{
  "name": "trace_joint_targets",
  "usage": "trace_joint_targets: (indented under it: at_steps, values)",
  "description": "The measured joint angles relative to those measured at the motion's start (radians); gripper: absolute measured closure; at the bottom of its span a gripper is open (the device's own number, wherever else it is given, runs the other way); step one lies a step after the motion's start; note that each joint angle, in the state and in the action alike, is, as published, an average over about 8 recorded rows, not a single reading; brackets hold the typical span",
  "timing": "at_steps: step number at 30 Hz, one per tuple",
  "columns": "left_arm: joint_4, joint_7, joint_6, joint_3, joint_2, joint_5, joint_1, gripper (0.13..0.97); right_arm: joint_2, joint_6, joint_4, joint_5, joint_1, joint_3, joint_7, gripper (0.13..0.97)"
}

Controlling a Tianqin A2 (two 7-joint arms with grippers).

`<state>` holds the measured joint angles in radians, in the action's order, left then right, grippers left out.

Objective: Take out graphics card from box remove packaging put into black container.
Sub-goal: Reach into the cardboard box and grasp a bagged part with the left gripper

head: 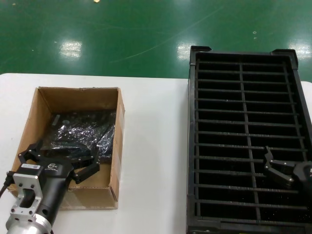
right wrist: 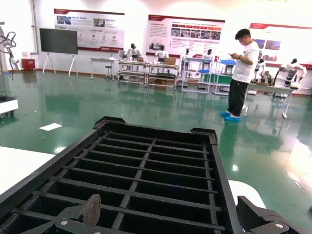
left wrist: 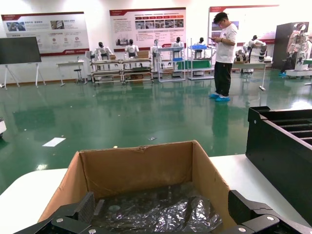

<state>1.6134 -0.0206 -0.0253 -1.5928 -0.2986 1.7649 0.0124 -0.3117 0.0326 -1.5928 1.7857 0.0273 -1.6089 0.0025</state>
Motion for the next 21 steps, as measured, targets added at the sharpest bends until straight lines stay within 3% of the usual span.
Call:
trace_joint_targets:
  at_steps: [21]
  values:
    - [0.0, 0.0, 0.0, 0.0, -0.001, 0.0, 0.0, 0.132, 0.0, 0.0, 0.0, 0.0, 0.0, 0.0, 0.0, 0.129]
